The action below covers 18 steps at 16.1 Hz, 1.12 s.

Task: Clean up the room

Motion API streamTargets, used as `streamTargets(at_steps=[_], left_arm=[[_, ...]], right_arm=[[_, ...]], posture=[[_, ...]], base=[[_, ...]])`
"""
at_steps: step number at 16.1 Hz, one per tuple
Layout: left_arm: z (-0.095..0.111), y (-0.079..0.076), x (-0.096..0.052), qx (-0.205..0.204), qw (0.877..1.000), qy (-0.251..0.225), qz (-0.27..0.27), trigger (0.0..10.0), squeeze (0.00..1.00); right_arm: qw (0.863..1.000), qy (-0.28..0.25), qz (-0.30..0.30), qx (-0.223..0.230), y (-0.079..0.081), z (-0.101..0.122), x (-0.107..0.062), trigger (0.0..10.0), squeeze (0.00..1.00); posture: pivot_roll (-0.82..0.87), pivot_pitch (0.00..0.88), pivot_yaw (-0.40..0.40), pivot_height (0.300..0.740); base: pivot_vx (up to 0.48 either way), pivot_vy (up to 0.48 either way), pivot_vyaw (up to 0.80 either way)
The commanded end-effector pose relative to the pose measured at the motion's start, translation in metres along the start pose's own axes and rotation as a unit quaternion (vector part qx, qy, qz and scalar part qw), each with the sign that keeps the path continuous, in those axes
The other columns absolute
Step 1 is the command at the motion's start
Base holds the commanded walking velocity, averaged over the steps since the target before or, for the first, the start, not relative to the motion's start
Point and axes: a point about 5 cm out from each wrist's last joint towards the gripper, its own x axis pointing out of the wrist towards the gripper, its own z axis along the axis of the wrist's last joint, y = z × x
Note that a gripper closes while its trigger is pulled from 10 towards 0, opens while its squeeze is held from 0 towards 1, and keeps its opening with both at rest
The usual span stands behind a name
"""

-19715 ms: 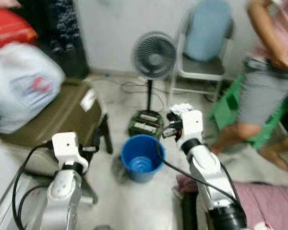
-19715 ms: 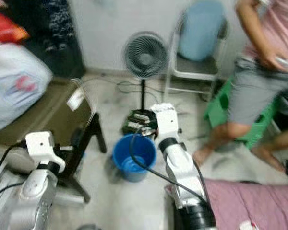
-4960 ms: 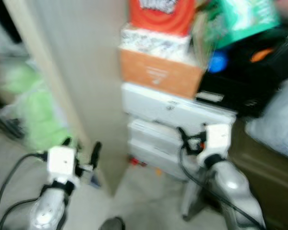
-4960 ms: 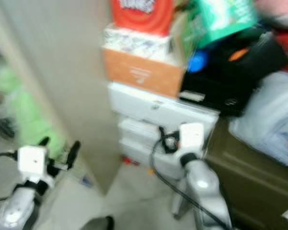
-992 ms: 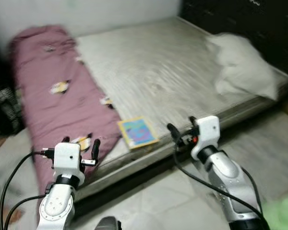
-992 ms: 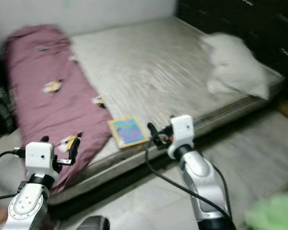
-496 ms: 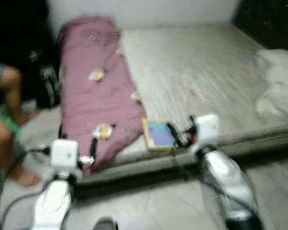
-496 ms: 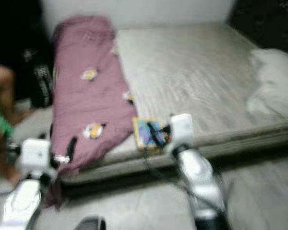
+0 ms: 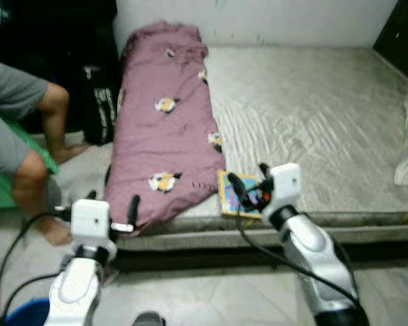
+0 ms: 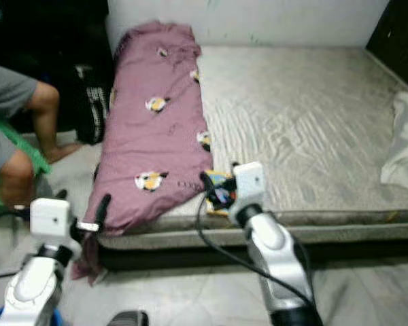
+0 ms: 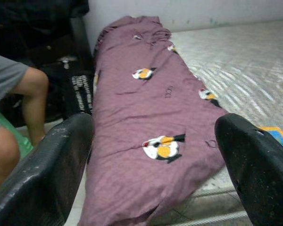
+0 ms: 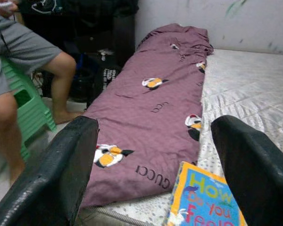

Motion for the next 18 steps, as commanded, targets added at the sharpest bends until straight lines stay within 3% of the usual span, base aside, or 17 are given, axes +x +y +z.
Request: streamTargets(at_steps=[1,16,18], left_arm=[[0.0021,0.0021,-0.0006,0.001,1.0,-0.005,-0.002,10.0,0.0],[0.0027,0.0016,-0.0013,-0.001,1.0,-0.01,-0.012,10.0,0.0],[0.0028,0.0028,0.0002,0.003,1.0,-0.008,0.0,10.0,0.0]], right_arm=[[1.0,-0.005,-0.001,0.0,-0.0004,0.0023,0.0012,10.0,0.0],[1.0,-0.002,-0.004,-0.002,-0.0033,-0.0008,0.0006,10.0,0.0],[1.0,-0.003,-0.004,-0.002,-0.002,-0.0005,0.0018,10.0,0.0]], posture=[[0.0,0.066,-0.052,0.74],[0.01,0.058,-0.052,0.74],[0.01,0.061,-0.051,0.74]], base=[[0.0,0.0,0.47],[0.295,0.0,0.03],[0.0,0.0,0.0]])
